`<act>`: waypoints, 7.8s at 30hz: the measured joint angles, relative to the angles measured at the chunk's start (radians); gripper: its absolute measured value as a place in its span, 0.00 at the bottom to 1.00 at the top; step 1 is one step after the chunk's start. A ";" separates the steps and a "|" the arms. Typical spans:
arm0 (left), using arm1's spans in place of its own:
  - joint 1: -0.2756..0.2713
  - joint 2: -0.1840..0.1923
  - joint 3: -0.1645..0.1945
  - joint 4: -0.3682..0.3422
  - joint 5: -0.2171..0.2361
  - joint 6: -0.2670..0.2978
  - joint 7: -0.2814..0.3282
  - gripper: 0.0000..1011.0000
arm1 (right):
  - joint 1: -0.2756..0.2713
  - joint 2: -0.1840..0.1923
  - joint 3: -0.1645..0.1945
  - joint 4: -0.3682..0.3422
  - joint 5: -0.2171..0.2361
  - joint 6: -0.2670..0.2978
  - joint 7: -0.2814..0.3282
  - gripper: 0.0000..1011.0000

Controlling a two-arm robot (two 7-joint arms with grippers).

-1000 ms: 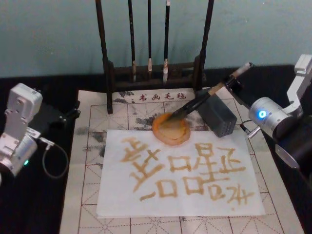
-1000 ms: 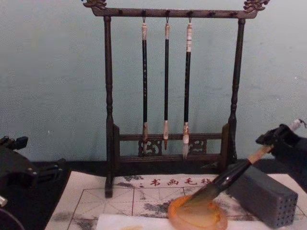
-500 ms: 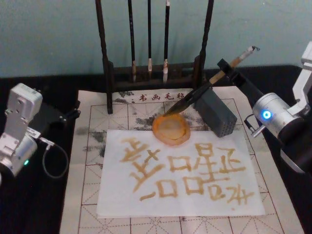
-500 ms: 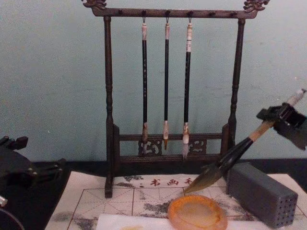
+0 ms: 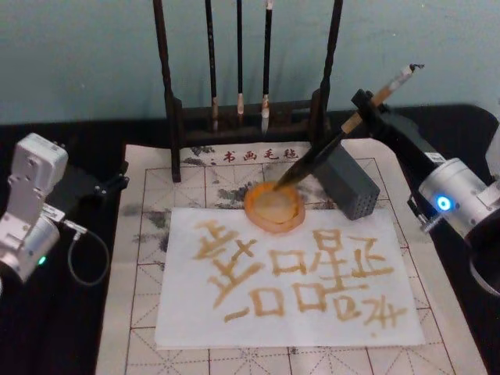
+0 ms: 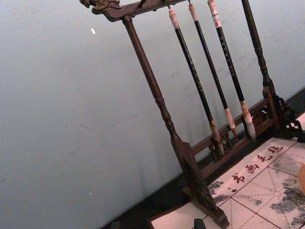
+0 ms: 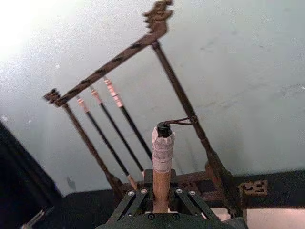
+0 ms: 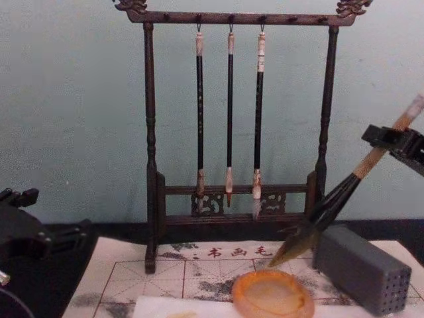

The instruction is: Pick up the brush from the inkstone, write on the paper, then place the brush back to its original position.

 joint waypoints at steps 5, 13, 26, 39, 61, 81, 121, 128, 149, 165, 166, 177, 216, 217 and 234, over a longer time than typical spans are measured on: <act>0.000 0.000 0.000 0.000 0.000 0.000 0.000 0.99 | -0.027 0.029 0.000 -0.024 -0.041 -0.023 0.044 0.18; 0.000 0.000 0.000 0.000 0.000 0.000 0.000 0.99 | -0.056 0.055 0.006 -0.040 -0.120 -0.077 0.092 0.18; 0.000 0.000 0.000 0.000 0.000 0.000 0.000 0.99 | -0.065 0.080 0.001 -0.046 -0.207 -0.098 0.165 0.18; 0.000 0.000 0.000 0.000 0.000 0.000 0.000 0.99 | -0.116 0.111 0.028 -0.098 -0.228 -0.093 0.227 0.18; 0.000 0.000 0.000 0.000 0.000 0.000 0.000 0.99 | -0.191 0.130 0.067 -0.159 -0.246 -0.065 0.311 0.18; 0.000 0.000 0.000 0.000 0.000 0.000 0.000 0.99 | -0.182 0.097 0.049 -0.154 -0.268 -0.062 0.339 0.18; 0.000 0.000 0.000 0.000 0.000 0.000 0.000 0.99 | -0.240 0.161 0.051 -0.196 -0.276 -0.079 0.396 0.18; 0.000 0.000 0.000 0.000 0.000 0.000 0.000 0.99 | -0.272 0.187 0.069 -0.221 -0.258 -0.099 0.422 0.18; 0.000 0.000 0.000 0.000 0.000 0.000 0.000 0.99 | -0.327 0.269 0.076 -0.264 -0.232 -0.142 0.543 0.18; 0.000 0.000 0.000 0.000 0.000 0.000 0.000 0.99 | -0.291 0.261 0.037 -0.239 -0.260 -0.150 0.555 0.18; 0.000 0.000 0.000 0.000 0.000 0.000 0.000 0.99 | -0.290 0.261 0.035 -0.237 -0.261 -0.151 0.555 0.18; 0.000 0.000 0.000 0.000 0.000 0.000 0.000 0.99 | -0.281 0.263 0.023 -0.228 -0.264 -0.151 0.563 0.18; 0.000 0.000 0.000 0.000 0.000 0.000 0.000 0.99 | -0.333 0.301 0.068 -0.248 -0.295 -0.186 0.548 0.18; 0.000 0.000 0.000 0.000 0.000 0.000 0.000 0.99 | -0.334 0.302 0.070 -0.248 -0.296 -0.187 0.548 0.18; 0.000 0.000 0.000 0.000 0.000 0.000 0.000 0.99 | -0.359 0.314 0.097 -0.259 -0.306 -0.192 0.541 0.18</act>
